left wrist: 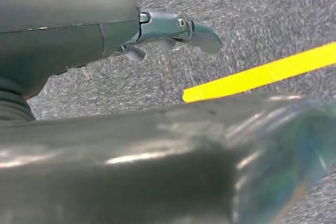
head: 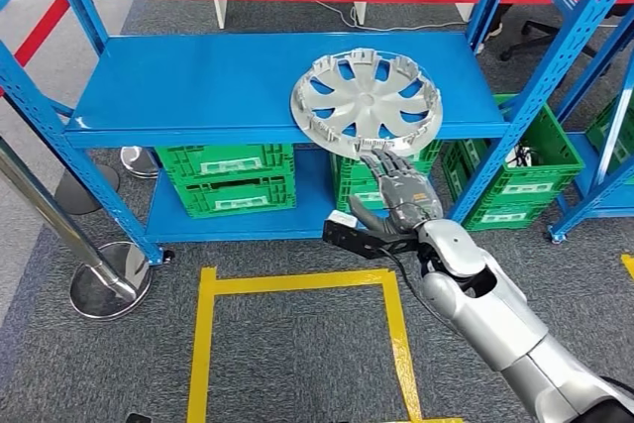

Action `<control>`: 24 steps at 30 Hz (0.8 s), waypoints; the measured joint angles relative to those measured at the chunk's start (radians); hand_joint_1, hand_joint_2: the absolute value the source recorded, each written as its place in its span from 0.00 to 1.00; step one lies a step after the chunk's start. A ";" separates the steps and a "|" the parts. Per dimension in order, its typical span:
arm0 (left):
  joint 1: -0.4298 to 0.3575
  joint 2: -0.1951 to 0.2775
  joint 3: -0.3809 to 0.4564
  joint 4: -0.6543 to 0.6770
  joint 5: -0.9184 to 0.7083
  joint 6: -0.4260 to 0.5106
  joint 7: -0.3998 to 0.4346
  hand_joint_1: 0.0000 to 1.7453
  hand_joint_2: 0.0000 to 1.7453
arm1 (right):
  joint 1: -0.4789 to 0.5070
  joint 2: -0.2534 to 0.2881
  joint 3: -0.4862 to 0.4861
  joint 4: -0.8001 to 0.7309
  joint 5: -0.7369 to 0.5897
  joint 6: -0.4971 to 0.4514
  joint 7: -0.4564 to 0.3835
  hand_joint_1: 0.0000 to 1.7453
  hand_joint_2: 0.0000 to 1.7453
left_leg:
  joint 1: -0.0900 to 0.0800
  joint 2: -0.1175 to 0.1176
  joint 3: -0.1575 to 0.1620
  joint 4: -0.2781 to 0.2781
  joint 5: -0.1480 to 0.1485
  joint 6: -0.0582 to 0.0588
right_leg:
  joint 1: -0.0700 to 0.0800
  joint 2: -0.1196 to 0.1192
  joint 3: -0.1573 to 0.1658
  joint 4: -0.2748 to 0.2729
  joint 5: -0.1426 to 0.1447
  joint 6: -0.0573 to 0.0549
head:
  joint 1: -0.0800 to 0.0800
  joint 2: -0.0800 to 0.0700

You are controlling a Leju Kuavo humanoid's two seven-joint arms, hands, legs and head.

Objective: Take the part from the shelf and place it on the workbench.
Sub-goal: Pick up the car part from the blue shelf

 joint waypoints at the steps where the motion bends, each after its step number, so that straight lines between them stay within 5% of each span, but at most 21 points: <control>1: 0.001 0.000 0.000 0.000 0.000 0.000 0.000 0.00 0.00 | 0.002 0.000 0.002 0.001 0.000 0.000 0.000 0.00 0.00 | 0.000 0.000 0.010 0.000 -0.008 -0.002 | 0.000 0.000 0.000 -0.033 0.038 -0.001 | 0.000 0.000; 3: 0.002 -0.001 0.000 0.000 0.000 0.000 0.000 0.00 0.00 | 0.002 0.000 0.005 0.002 0.002 0.000 -0.001 0.00 0.00 | 0.000 -0.001 0.031 -0.001 -0.024 -0.008 | 0.001 -0.002 0.031 -0.154 0.128 -0.007 | -0.001 0.000; 4: 0.001 -0.001 0.000 0.000 0.000 0.000 0.001 0.00 0.00 | 0.001 0.000 0.006 0.003 0.003 0.000 -0.001 0.00 0.00 | 0.000 -0.001 0.037 -0.001 -0.031 -0.013 | 0.003 -0.004 0.046 -0.208 0.146 -0.011 | -0.002 0.000; 9: -0.002 0.000 0.000 0.001 0.000 0.000 0.003 0.00 0.00 | 0.004 0.000 0.008 0.006 0.007 0.000 -0.002 0.00 0.00 | -0.002 0.002 0.046 0.014 -0.047 -0.040 | 0.005 -0.004 0.083 -0.258 0.148 -0.045 | -0.005 0.000; 11: -0.004 0.000 0.000 0.002 0.000 0.000 0.003 0.00 0.00 | 0.001 0.000 0.008 0.006 0.010 -0.001 -0.003 0.00 0.00 | 0.000 0.002 0.009 0.087 -0.074 -0.050 | 0.001 -0.003 0.099 -0.262 0.142 -0.054 | -0.007 0.000; 14: -0.003 0.000 0.000 0.002 0.000 0.000 0.003 0.00 0.00 | 0.004 0.002 0.012 0.006 0.012 -0.001 -0.004 0.00 0.00 | 0.003 0.002 -0.100 0.256 -0.128 -0.059 | 0.003 -0.002 0.119 -0.262 0.124 -0.061 | -0.008 0.000; 16: -0.001 0.000 0.000 0.002 0.000 0.000 0.003 0.00 0.00 | 0.008 0.002 0.014 0.007 0.012 -0.001 -0.004 0.00 0.00 | 0.002 0.002 -0.121 0.246 -0.089 -0.056 | 0.004 -0.001 0.137 -0.262 0.111 -0.061 | -0.008 0.000; 18: 0.001 0.000 0.000 0.002 0.000 0.000 0.003 0.00 0.00 | 0.007 0.002 0.014 0.007 0.012 -0.001 -0.004 0.00 0.00 | -0.002 0.003 -0.088 0.129 0.002 -0.041 | 0.006 -0.001 0.156 -0.263 0.096 -0.059 | -0.007 0.000; 20: 0.000 0.002 0.000 0.002 0.000 0.000 0.002 0.00 0.00 | 0.005 0.002 0.015 0.008 0.012 -0.001 -0.004 0.00 0.00 | -0.010 0.002 -0.060 0.041 0.019 -0.025 | 0.006 -0.001 0.168 -0.267 0.085 -0.052 | -0.006 0.000; 22: 0.001 0.003 0.000 0.003 0.000 0.000 0.002 0.00 0.00 | 0.004 0.003 0.016 0.009 0.013 -0.001 -0.004 0.00 0.00 | -0.017 0.000 -0.054 0.014 0.005 -0.012 | 0.007 0.000 0.178 -0.265 0.084 -0.039 | -0.005 0.000; 24: 0.004 0.003 0.000 0.003 0.000 0.000 0.002 0.00 0.00 | 0.004 0.005 0.017 0.009 0.013 -0.001 -0.004 0.00 0.00 | -0.013 0.000 -0.034 -0.008 0.029 -0.001 | 0.007 -0.001 0.182 -0.255 0.078 -0.026 | -0.005 0.000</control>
